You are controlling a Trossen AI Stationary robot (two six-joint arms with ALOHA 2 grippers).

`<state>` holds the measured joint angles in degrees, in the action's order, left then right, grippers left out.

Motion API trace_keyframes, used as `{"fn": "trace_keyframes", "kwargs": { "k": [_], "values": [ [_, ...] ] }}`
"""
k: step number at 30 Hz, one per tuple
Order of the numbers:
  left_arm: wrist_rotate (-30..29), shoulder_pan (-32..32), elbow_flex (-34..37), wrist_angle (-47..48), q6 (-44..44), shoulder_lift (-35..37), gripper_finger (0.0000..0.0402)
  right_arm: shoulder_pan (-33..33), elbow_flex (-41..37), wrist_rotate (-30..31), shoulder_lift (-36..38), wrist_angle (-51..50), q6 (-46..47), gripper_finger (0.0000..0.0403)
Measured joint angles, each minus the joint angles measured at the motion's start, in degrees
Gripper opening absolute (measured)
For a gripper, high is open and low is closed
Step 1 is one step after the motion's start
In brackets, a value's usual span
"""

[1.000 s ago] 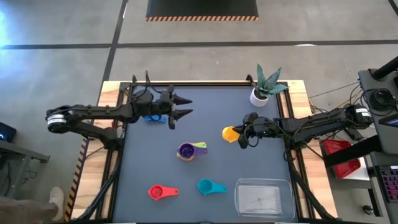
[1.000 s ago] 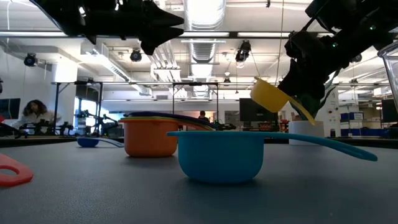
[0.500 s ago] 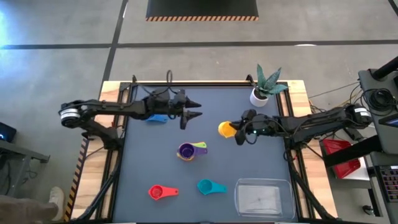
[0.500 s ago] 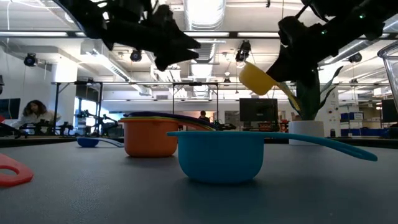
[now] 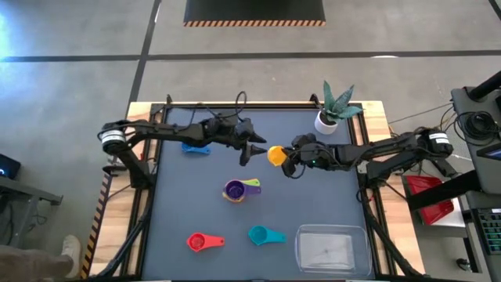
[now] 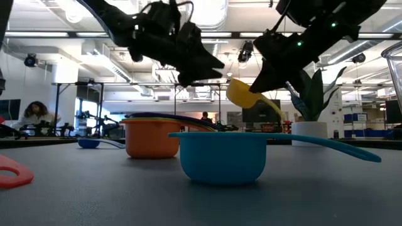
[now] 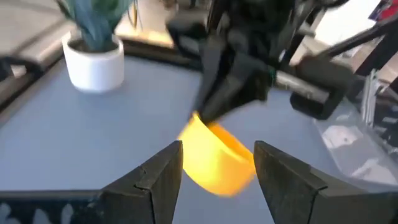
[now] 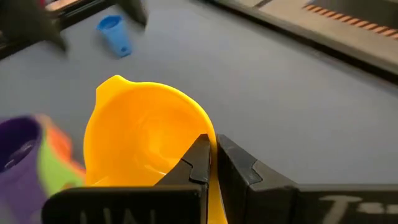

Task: Nest measuring cups in basket
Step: Stack the yellow measuring cup on top of the purple measuring cup

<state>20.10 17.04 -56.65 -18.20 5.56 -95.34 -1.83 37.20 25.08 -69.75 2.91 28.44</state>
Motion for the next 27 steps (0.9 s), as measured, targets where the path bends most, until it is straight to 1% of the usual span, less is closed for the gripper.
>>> {"fn": "trace_keyframes", "kwargs": {
  "k": [3,8,13,22,24,27],
  "values": [
    [-0.96,-0.01,-2.24,3.84,0.09,-1.22,0.0181,-0.73,1.0,2.04,-0.86,-0.42,-0.04,0.0008],
    [-4.14,-0.01,-3.56,5.88,0.07,-1.91,0.0181,-1.2,2.52,2.13,-1.62,-1.46,-1.06,0.0008],
    [-4.24,0.0,-3.45,6.16,0.09,-1.92,0.0181,-1.2,2.7,3.43,-1.3,-1.56,-1.23,0.0008],
    [-4.25,0.0,-3.43,6.23,1.04,-1.92,0.0181,-1.22,2.7,3.52,-1.18,-2.43,-1.06,0.0008],
    [-4.23,-0.08,-3.43,6.31,1.67,-1.91,0.0181,-1.22,2.7,3.23,-1.06,-3.11,-0.75,0.0008],
    [-4.09,-0.24,-3.38,7.45,2.09,-1.35,0.0181,-1.22,2.7,1.24,0.52,-6.04,-0.02,0.0008]
  ]
}}
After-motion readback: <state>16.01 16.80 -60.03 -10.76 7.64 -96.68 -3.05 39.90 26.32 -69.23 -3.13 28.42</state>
